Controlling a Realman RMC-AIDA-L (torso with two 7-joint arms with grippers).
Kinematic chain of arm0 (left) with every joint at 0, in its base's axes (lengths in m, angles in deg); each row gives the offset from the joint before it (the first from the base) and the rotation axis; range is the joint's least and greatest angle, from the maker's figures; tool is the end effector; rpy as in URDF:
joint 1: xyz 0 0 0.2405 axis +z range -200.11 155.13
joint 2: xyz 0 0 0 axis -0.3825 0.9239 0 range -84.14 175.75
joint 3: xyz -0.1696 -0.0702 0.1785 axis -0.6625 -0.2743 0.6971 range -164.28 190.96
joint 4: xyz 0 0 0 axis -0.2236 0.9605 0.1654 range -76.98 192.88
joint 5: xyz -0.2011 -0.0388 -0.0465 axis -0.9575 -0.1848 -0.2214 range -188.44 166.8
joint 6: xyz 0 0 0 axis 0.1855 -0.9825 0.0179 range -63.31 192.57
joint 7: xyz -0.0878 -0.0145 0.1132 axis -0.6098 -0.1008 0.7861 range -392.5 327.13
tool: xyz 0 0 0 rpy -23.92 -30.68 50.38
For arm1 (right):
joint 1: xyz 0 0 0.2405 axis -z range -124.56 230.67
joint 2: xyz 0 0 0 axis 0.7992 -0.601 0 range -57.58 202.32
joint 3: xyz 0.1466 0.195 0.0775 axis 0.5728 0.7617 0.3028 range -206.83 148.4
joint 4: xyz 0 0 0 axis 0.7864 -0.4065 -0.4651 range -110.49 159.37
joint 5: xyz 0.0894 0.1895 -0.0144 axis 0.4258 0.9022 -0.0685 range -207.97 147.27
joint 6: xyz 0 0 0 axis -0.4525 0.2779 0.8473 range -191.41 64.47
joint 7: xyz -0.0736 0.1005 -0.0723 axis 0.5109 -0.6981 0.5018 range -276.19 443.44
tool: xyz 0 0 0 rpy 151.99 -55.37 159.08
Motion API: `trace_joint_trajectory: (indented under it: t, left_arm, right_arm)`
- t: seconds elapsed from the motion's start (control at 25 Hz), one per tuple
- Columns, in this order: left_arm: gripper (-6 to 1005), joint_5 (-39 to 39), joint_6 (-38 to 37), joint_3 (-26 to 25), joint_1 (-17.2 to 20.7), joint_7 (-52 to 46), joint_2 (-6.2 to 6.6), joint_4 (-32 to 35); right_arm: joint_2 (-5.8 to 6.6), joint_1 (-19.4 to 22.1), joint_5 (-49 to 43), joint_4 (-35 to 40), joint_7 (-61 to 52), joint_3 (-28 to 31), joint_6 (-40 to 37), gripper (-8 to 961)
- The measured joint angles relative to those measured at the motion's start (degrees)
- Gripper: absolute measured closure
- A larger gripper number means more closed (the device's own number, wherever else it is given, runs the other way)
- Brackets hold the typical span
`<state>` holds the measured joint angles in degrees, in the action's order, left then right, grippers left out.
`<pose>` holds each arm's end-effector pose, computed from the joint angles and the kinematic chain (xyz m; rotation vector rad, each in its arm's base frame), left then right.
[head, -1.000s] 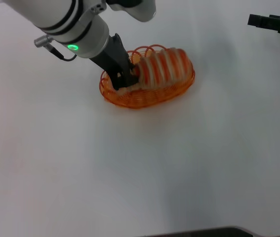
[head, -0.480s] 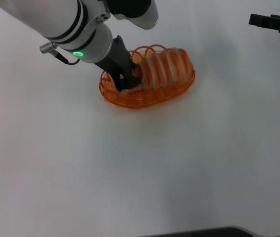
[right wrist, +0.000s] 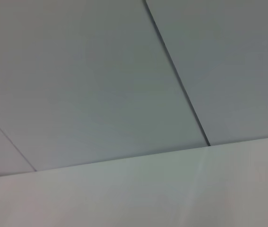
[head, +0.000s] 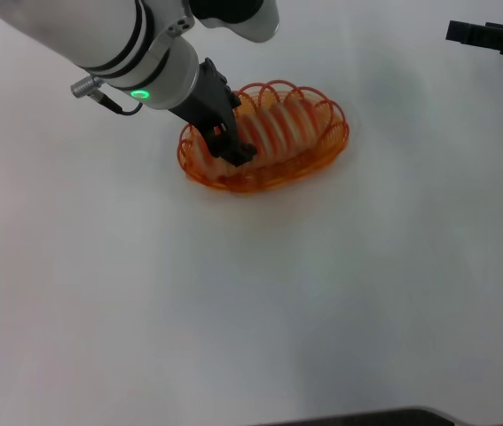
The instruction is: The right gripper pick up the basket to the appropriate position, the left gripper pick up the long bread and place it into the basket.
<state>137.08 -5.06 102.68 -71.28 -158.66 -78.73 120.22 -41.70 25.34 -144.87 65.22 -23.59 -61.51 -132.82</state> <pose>-0.0998 0.3838 -0.0881 -2.7995 -0.0693 0.4686 0.3314 0.3686 0.0796 -2.0654 1.2359 0.6397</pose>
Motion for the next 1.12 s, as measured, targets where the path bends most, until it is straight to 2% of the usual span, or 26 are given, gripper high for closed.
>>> trace_joint_trajectory:
  t: [0.2, 0.32, 0.4, 0.44, 0.64, 0.84, 0.96, 1.12]
  left_arm:
    - [425, -0.7, 0.13, -2.63, 1.06, -2.49, 0.04, 1.23]
    - [288, -2.45, 0.3, -5.42, 3.51, -2.35, 0.01, 3.29]
    - [196, -8.47, 0.39, -10.24, 6.77, 0.73, 0.16, 4.76]
    - [183, -8.47, 0.39, -10.24, 6.77, 0.73, 0.16, 4.76]
    - [117, -21.74, -1.51, -20.75, 12.41, 10.71, 0.24, 3.97]
    - [121, -32.37, -7.16, -31.14, 16.21, 21.28, 0.77, -0.35]
    - [121, -35.5, -11.28, -38.3, 17.66, 27.56, 1.07, -4.48]
    - [122, -36.01, -13.95, -43.68, 18.57, 32.49, 2.12, -9.95]
  right_arm:
    - [0.0, -0.04, 0.0, 0.0, 0.0, -0.12, -0.01, 63]
    - [0.15, 0.02, -0.22, -0.01, 0.0, -0.63, -0.45, 63]
    - [0.25, 0.03, -0.48, -0.02, -0.01, -0.77, -0.59, 63]
    - [0.26, 0.04, -0.55, -0.03, -0.01, -0.78, -0.62, 63]
    - [0.26, 0.04, -0.54, -0.07, 0.35, -0.58, -1.52, 62]
    - [0.26, 0.02, -0.29, 0.28, 1.53, -0.36, -3.36, 63]
    - [0.08, 0.09, -0.19, 0.55, 3.48, 0.2, -5.47, 63]
    - [-0.25, 0.32, -0.13, 0.74, 8.14, 1.36, -9.42, 62]
